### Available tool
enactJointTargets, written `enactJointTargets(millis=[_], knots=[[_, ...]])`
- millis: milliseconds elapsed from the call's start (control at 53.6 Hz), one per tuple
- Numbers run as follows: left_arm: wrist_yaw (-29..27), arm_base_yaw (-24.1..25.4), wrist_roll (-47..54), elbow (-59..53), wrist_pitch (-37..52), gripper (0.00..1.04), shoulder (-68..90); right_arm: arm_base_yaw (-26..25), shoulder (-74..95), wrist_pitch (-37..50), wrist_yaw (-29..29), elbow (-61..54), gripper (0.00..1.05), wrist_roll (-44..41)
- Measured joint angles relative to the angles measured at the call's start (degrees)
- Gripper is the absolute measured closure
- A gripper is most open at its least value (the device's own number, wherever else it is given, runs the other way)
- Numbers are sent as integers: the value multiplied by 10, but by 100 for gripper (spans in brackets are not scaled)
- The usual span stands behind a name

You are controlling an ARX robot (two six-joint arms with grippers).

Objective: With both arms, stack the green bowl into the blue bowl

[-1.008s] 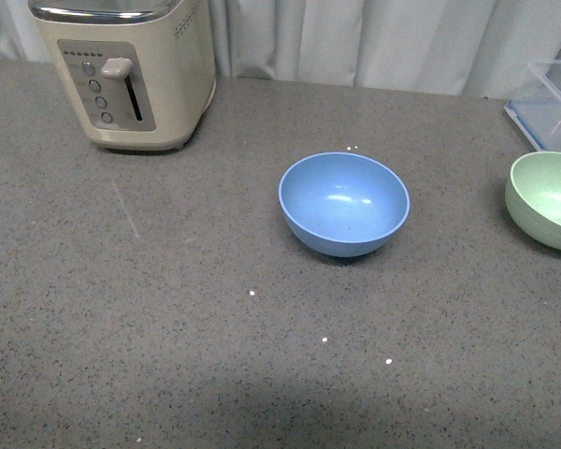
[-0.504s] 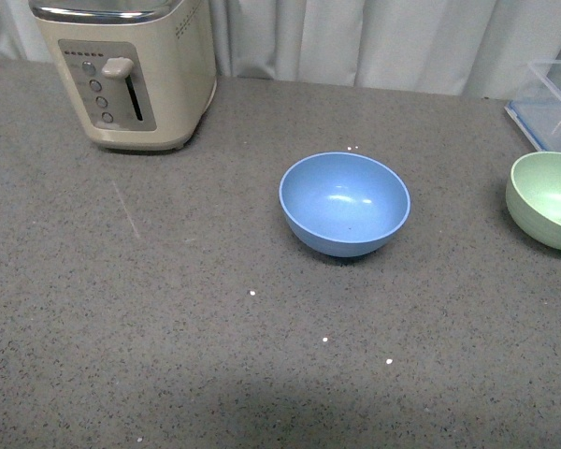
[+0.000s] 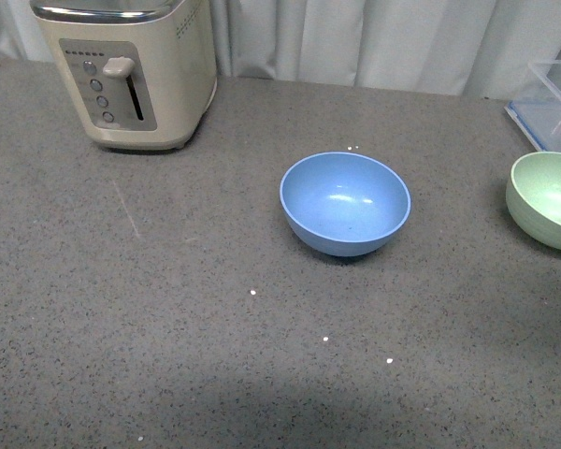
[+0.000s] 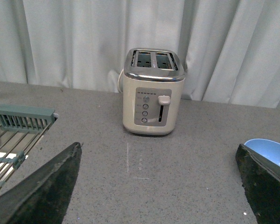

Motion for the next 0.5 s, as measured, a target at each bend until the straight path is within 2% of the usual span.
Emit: enactJointTargets(millis=[19,112,336,504], knots=[[0,0,1,0,0,5,0,-4,40,3,-10,22,9,-10],[0,0,1,0,0,7,0,-15,167,-38,-18,97,9,-64],[0,0,1,0,0,6,0,-21,392,-188,-76,276,9,-147],[0,0,1,0,0,6,0,-11,491,-247,-73,360,9,-200]])
